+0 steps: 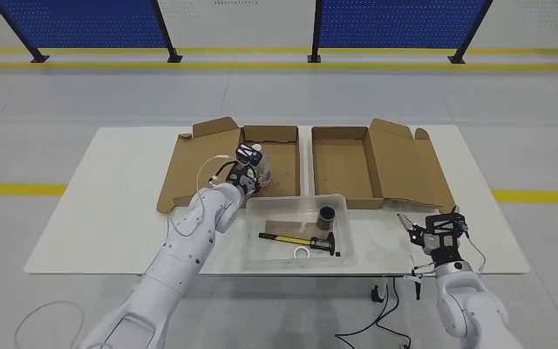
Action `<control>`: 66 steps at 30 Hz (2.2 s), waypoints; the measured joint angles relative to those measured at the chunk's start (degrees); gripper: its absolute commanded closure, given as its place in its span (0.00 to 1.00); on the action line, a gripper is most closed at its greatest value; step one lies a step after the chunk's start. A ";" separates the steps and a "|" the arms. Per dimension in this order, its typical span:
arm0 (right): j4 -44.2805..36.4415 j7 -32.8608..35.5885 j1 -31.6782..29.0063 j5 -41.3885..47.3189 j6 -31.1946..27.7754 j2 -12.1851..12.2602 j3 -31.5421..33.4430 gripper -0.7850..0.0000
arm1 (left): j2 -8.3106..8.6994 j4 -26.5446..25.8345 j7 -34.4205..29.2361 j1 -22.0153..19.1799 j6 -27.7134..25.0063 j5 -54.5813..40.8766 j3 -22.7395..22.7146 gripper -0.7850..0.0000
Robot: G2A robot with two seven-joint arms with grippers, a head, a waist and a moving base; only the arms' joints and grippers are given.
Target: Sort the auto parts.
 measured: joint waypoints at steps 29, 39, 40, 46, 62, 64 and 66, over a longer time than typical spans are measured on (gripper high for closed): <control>0.00 0.00 0.00 0.00 0.00 0.00 0.00 0.00 | 2.14 -24.58 1.22 11.23 0.38 6.74 -6.68 0.00; 0.00 0.00 0.00 0.00 0.00 0.00 0.00 0.00 | 1.70 -32.58 3.19 14.89 -7.45 2.06 -2.53 0.00; 0.00 0.00 0.00 0.00 0.00 0.00 0.00 0.00 | 1.55 -32.02 3.45 14.59 -7.88 1.70 -1.83 0.00; 0.00 0.00 0.00 0.00 0.00 0.00 0.00 0.00 | 0.30 -27.39 5.61 11.75 -10.39 -0.09 3.25 0.00; 0.00 0.00 0.00 0.00 0.00 0.00 0.00 0.00 | -3.74 -16.93 -0.08 6.67 -6.18 -10.45 11.29 0.04; 0.00 0.00 0.00 0.00 0.00 0.00 0.00 0.00 | -4.07 -16.02 -0.67 6.68 -5.54 -12.25 11.43 0.00; 0.00 0.00 0.00 0.00 0.00 0.00 0.00 0.00 | -4.33 -15.41 -1.22 6.83 -4.78 -14.16 11.34 0.00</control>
